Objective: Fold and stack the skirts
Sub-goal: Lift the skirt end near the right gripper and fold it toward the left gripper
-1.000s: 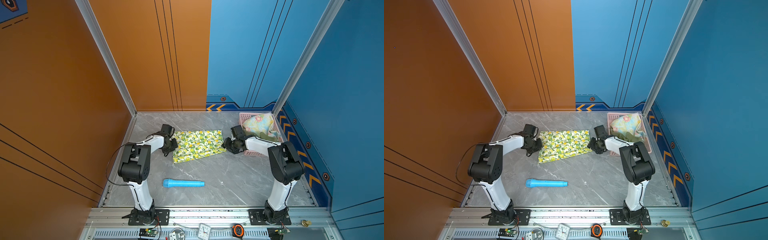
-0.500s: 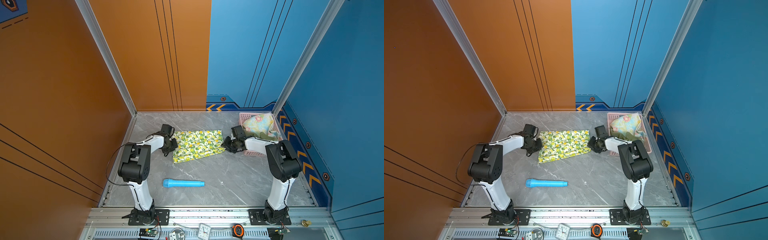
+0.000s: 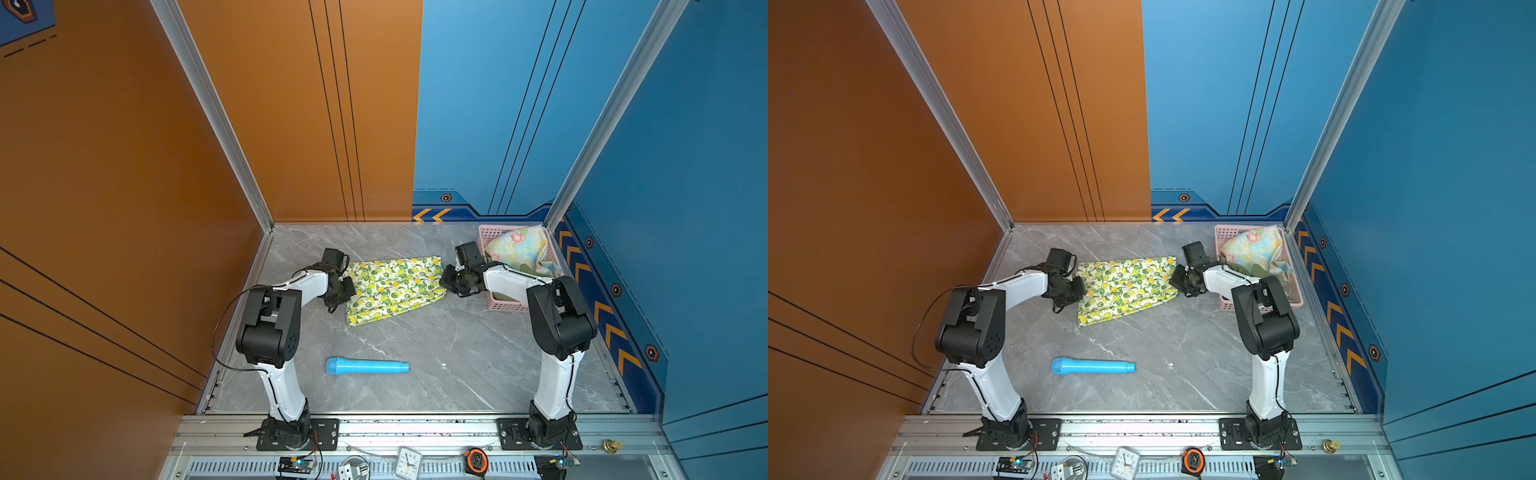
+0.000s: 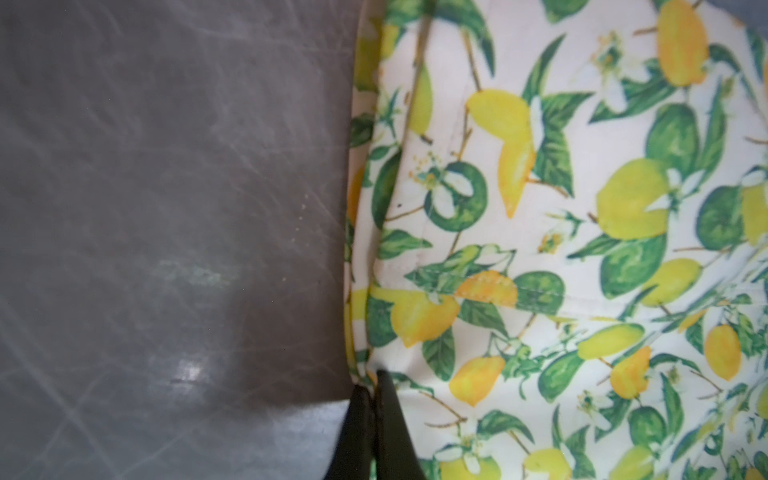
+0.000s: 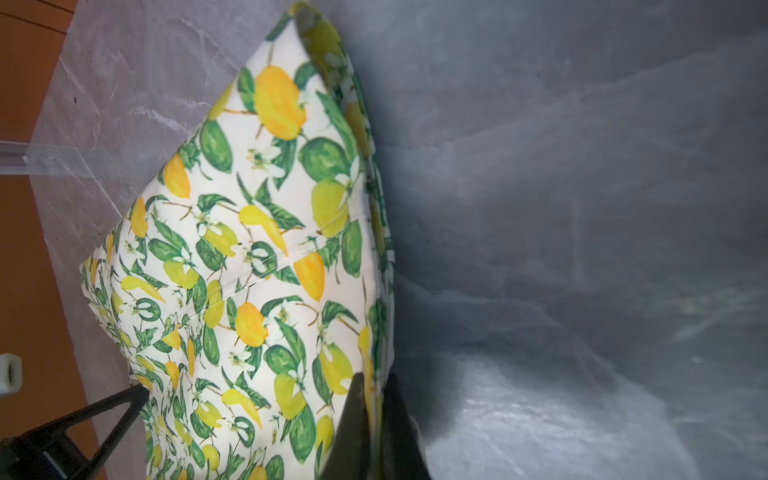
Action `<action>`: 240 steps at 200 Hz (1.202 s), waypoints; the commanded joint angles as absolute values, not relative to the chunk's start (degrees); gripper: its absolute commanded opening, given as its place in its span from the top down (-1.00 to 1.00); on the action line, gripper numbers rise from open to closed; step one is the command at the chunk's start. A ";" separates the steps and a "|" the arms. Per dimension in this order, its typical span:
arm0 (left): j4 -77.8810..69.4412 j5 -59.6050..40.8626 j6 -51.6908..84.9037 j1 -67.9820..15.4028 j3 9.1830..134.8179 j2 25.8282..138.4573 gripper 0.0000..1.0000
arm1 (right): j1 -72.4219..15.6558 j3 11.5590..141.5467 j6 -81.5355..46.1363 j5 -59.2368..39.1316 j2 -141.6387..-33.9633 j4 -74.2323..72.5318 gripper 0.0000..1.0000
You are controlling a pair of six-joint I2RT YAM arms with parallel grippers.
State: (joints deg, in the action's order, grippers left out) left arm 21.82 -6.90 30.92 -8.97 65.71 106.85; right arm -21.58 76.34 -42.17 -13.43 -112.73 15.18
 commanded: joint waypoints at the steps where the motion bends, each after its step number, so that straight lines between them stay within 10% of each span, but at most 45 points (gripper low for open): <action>1: 23.92 -7.01 31.12 -9.62 65.10 110.34 1.00 | -25.15 82.10 -32.29 -7.66 -110.37 23.38 1.00; 144: 23.29 -6.86 31.81 -10.90 64.11 110.25 1.00 | -44.63 106.73 -25.74 -18.36 -123.99 28.32 1.00; 189: 23.12 -6.87 31.91 -10.90 63.83 110.12 1.00 | -39.62 97.41 -39.07 -29.99 -121.79 12.96 -0.34; 240: 23.12 -7.21 32.55 -11.53 63.74 109.95 1.00 | -32.57 87.87 -43.90 -24.97 -116.04 8.47 -0.47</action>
State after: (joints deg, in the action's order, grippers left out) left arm 19.81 -7.01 31.53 -9.98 66.04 107.59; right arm -34.70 91.26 -39.75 -26.89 -121.95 12.16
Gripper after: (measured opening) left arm 0.049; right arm 0.735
